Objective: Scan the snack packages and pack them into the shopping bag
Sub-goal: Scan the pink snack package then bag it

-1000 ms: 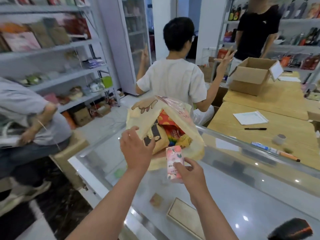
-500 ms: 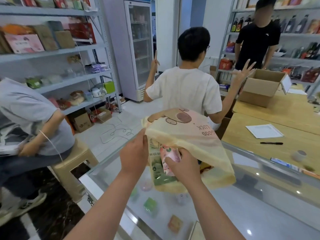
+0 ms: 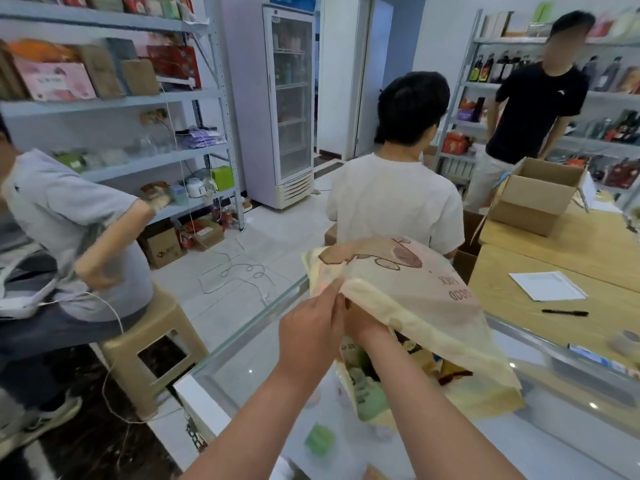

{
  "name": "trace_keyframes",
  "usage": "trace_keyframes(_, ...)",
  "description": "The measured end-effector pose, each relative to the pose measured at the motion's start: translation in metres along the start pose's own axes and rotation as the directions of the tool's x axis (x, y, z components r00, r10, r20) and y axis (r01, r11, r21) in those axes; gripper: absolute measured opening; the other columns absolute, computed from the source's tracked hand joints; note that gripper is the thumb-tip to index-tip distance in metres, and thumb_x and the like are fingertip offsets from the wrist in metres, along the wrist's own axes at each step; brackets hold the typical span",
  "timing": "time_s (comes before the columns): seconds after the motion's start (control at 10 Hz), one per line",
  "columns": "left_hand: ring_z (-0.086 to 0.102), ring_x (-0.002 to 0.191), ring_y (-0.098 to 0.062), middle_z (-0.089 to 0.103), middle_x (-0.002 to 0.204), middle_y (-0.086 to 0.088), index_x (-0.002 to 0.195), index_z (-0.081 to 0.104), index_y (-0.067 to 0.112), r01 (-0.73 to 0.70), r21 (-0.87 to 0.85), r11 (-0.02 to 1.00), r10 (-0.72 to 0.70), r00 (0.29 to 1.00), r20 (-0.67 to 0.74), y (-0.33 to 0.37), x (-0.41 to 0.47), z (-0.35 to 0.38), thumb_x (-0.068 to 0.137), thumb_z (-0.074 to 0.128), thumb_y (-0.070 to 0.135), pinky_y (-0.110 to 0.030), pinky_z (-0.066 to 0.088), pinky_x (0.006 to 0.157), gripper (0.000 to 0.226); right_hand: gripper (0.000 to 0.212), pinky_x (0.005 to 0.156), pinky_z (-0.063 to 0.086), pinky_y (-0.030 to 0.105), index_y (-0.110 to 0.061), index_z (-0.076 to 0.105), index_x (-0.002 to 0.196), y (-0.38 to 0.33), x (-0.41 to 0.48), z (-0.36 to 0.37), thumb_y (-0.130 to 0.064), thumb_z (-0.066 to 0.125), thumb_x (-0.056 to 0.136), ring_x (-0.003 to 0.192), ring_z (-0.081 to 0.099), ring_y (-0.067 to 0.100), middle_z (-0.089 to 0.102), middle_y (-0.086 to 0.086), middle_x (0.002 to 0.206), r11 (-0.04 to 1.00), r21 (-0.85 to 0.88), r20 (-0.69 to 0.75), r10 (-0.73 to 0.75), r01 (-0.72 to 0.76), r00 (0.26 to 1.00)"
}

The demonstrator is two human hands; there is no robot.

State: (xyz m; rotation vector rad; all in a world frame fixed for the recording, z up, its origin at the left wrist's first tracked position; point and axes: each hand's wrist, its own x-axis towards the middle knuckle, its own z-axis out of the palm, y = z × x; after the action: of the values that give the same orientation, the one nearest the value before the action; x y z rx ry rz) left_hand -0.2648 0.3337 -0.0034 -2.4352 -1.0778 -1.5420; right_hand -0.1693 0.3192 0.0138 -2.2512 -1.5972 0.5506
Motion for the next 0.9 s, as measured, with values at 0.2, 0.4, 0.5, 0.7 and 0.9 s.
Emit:
trace_keyframes(0.2, 0.052, 0.049, -0.013, 0.057, 0.061, 0.006, 0.094, 0.074, 0.018, 0.055, -0.044, 0.998, -0.054, 0.998, 0.018, 0.002, -0.012, 0.007, 0.084, 0.052, 0.029, -0.019, 0.033, 0.043, 0.026, 0.039, 0.078, 0.042, 0.020, -0.006, 0.048, 0.133, 0.047, -0.011, 0.000, -0.025, 0.032, 0.102, 0.108, 0.057, 0.019, 0.051, 0.009, 0.138, 0.905, 0.349, 0.071, 0.234, -0.244, 0.970)
trace_keyframes(0.4, 0.048, 0.051, -0.015, 0.057, 0.071, -0.002, 0.092, 0.063, 0.013, -0.224, -0.189, 0.956, 0.207, 0.973, -0.105, 0.054, -0.020, 0.015, 0.079, 0.060, 0.016, -0.021, 0.037, 0.043, 0.014, 0.030, 0.074, 0.050, 0.028, -0.027, 0.068, 0.100, 0.092, -0.061, -0.028, -0.007, 0.048, 0.090, 0.083, 0.059, 0.002, 0.065, -0.011, 0.092, 0.945, 0.325, -0.062, -0.025, 0.044, 0.998)
trace_keyframes(0.5, 0.051, 0.053, -0.018, 0.057, 0.066, -0.002, 0.078, 0.067, 0.010, -0.382, -0.288, 0.878, 0.388, 0.921, -0.040, 0.099, -0.034, 0.027, 0.080, 0.056, 0.012, -0.029, 0.042, 0.043, 0.011, 0.021, 0.071, 0.049, 0.028, -0.019, 0.065, 0.085, 0.117, -0.103, -0.045, -0.001, 0.054, 0.087, 0.078, 0.060, 0.012, 0.065, -0.004, 0.081, 0.956, 0.277, -0.033, -0.087, 0.093, 0.996)
trace_keyframes(0.7, 0.058, 0.059, -0.011, 0.063, 0.070, 0.009, 0.097, 0.065, 0.024, -0.155, -0.432, 0.889, 0.338, 0.858, 0.386, 0.175, -0.075, 0.065, 0.086, 0.053, 0.026, -0.028, 0.044, 0.047, 0.016, 0.027, 0.086, 0.050, 0.040, -0.023, 0.063, 0.097, 0.199, -0.173, -0.064, -0.007, 0.041, 0.093, 0.095, 0.061, 0.024, 0.068, 0.006, 0.100, 0.950, 0.253, 0.014, 0.183, -0.180, 0.983)
trace_keyframes(0.9, 0.055, 0.072, 0.001, 0.062, 0.091, 0.024, 0.130, 0.039, 0.048, -0.002, -0.491, 0.871, 0.479, 0.223, 0.849, 0.241, -0.106, 0.084, 0.085, 0.060, 0.053, -0.021, 0.040, 0.063, 0.050, 0.032, 0.092, 0.044, 0.028, -0.017, 0.061, 0.123, 0.273, -0.259, -0.078, -0.029, 0.052, 0.095, 0.109, 0.055, 0.014, 0.059, -0.004, 0.122, 0.907, 0.127, 0.139, 0.384, -0.401, 0.913)
